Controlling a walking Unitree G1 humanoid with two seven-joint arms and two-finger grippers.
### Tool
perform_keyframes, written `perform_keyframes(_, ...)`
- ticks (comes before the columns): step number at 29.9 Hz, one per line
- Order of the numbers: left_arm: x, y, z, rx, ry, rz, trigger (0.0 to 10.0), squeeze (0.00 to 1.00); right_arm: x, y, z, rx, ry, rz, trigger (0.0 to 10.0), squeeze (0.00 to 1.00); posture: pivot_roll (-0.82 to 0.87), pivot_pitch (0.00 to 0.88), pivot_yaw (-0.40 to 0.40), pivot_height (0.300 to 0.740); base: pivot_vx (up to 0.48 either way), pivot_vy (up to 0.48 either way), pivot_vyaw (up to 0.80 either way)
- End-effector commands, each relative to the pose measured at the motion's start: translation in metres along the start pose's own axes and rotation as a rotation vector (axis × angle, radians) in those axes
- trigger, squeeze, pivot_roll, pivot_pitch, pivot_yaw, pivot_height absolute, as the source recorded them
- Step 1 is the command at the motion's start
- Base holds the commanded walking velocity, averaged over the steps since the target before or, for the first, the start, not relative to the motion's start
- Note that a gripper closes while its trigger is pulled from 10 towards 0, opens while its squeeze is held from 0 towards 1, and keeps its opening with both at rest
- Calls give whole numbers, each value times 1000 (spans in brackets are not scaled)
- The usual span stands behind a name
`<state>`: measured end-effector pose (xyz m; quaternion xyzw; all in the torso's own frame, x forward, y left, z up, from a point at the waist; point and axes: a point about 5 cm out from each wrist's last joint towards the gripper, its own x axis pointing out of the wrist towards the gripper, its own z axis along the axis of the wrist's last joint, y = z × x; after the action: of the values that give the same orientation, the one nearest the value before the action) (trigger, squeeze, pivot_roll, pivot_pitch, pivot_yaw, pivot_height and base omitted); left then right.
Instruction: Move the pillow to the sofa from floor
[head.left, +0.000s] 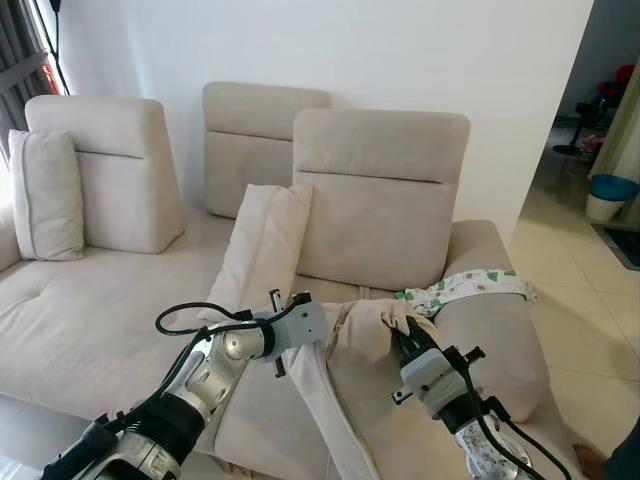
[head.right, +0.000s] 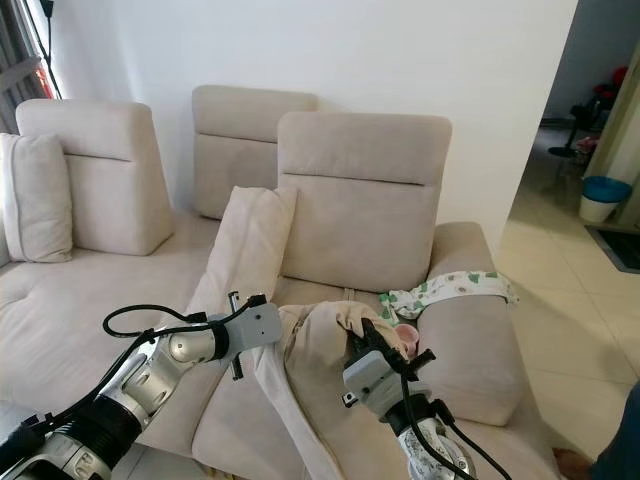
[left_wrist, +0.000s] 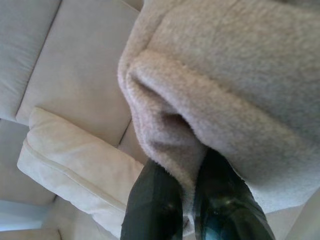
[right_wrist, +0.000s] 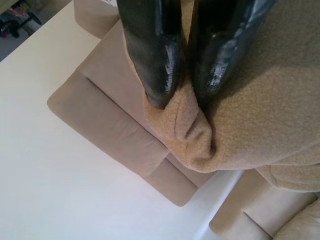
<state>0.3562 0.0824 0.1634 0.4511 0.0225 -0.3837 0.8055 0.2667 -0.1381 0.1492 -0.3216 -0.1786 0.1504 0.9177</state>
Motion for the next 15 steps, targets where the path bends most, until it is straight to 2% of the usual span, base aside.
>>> perform_keyframes(1, 3, -1, 34, 58, -170, -15, 10000, 0, 9, 11, 16, 10, -92, 48, 10000, 0, -115, 0, 38, 740, 0, 0, 0)
perform_keyframes(8, 2, -1, 36, 70, -180, -18, 10000, 0, 8, 12, 17, 7, -95, 49, 10000, 0, -119, 0, 40, 740, 0, 0, 0)
perform_keyframes(15, 2, -2, 39, 75, -189, -28, 10000, 0, 7, 12, 16, 1, -94, 49, 10000, 0, -123, 0, 41, 740, 260, 0, 0)
